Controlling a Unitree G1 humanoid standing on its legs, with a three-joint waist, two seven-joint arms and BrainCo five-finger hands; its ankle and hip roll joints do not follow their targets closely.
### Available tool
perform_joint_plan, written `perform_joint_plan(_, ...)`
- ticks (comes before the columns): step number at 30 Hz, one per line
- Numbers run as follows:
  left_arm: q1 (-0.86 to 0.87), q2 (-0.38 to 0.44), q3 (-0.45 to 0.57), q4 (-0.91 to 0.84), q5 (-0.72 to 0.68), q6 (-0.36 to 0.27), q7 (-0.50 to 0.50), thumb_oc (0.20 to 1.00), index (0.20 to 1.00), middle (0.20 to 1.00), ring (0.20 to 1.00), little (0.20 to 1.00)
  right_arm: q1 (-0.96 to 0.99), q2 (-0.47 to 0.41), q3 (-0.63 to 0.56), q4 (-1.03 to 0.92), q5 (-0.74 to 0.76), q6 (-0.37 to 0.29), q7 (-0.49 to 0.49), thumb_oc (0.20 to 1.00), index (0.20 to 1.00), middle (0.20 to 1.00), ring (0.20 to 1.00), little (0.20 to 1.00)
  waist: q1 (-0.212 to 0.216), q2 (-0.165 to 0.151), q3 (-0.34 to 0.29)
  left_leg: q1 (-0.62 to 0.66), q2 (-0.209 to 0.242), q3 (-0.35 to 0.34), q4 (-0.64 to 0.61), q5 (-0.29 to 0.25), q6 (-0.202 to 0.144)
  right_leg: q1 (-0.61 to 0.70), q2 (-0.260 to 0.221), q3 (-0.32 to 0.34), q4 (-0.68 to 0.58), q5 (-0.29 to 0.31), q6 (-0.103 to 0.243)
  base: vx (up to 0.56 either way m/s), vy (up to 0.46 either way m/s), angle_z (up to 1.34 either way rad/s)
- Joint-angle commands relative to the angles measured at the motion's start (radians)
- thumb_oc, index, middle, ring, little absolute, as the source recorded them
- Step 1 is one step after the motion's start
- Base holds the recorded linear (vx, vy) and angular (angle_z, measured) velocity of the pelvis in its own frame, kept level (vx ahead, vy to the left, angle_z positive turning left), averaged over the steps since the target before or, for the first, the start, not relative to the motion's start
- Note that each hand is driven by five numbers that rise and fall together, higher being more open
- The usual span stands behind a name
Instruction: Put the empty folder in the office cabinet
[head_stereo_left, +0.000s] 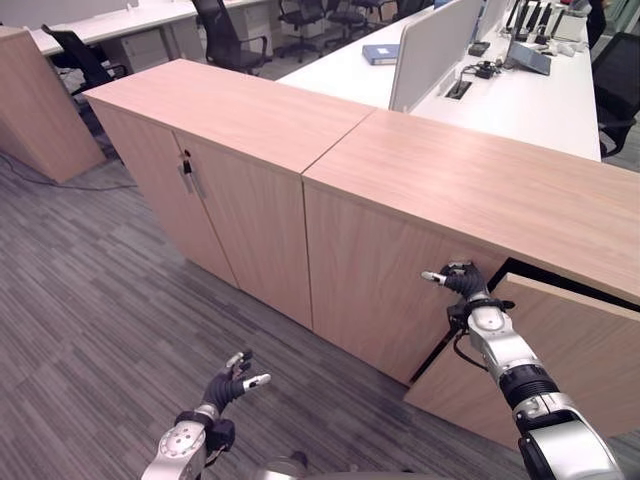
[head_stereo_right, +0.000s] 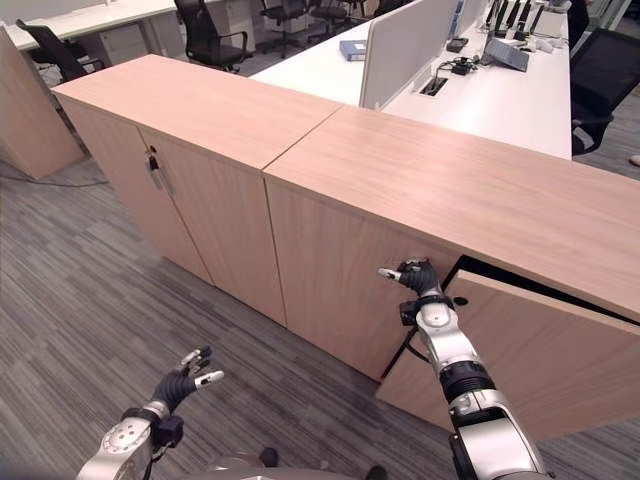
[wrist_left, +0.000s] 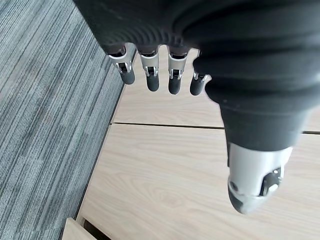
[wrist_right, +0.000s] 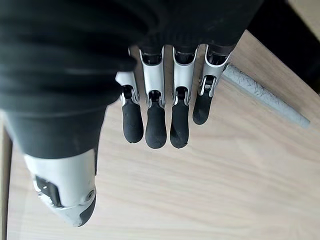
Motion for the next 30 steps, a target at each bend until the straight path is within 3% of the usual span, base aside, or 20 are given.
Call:
perform_joint_plan(1, -0.034, 0.028, -0.004, -0.035, -0.01, -0.036, -0.001, 1.0, 1.0, 1.0, 1.0, 1.0, -0.055, -0.071, -0.059, 0.05, 0.004, -0.005, -0.028, 1.0, 1.0, 1.0, 1.0, 1.0, -0.009, -0.009, -0.007, -0.036, 0.035, 0.037, 0.038, -0.085, -0.026, 0.078, -0.067, -0.04, 0.041, -0.094, 0.094, 0.0, 0.0, 0.0)
perform_joint_plan(8, -0.019, -0.026, 0.054, -0.018, 0.02, -0.029, 0.002, 1.0, 1.0, 1.0, 1.0, 1.0, 0.224, 0.025, -0.096, -0.16, -0.045, -0.009, 0.05, 1.0, 1.0, 1.0, 1.0, 1.0, -0.072, 0.014, -0.006, -0.014, 0.051, 0.064, 0.026, -0.086, -0.028, 0.082, -0.064, -0.019, 0.03, -0.1, 0.087, 0.0, -0.005, -0.05)
perform_joint_plan(17, -0.014, -0.037, 0.085, -0.002, 0.044, -0.032, -0.018, 1.0, 1.0, 1.0, 1.0, 1.0, 0.347, 0.022, -0.031, -0.192, -0.116, -0.011, 0.185, 1.0, 1.0, 1.0, 1.0, 1.0, -0.109, 0.013, -0.001, 0.009, 0.065, 0.108, 0.021, -0.091, -0.031, 0.074, -0.059, -0.004, 0.03, -0.097, 0.085, -0.02, -0.018, -0.17)
perform_joint_plan(30, 0.007, -0.067, 0.136, 0.003, 0.035, -0.029, -0.004, 1.0, 1.0, 1.0, 1.0, 1.0, 0.474, 0.102, -0.103, -0.17, -0.09, -0.02, 0.17, 1.0, 1.0, 1.0, 1.0, 1.0, -0.168, 0.011, 0.016, 0.032, 0.071, 0.186, 0.021, -0.101, -0.023, 0.031, -0.058, 0.041, 0.062, -0.088, 0.094, -0.03, 0.021, -0.24)
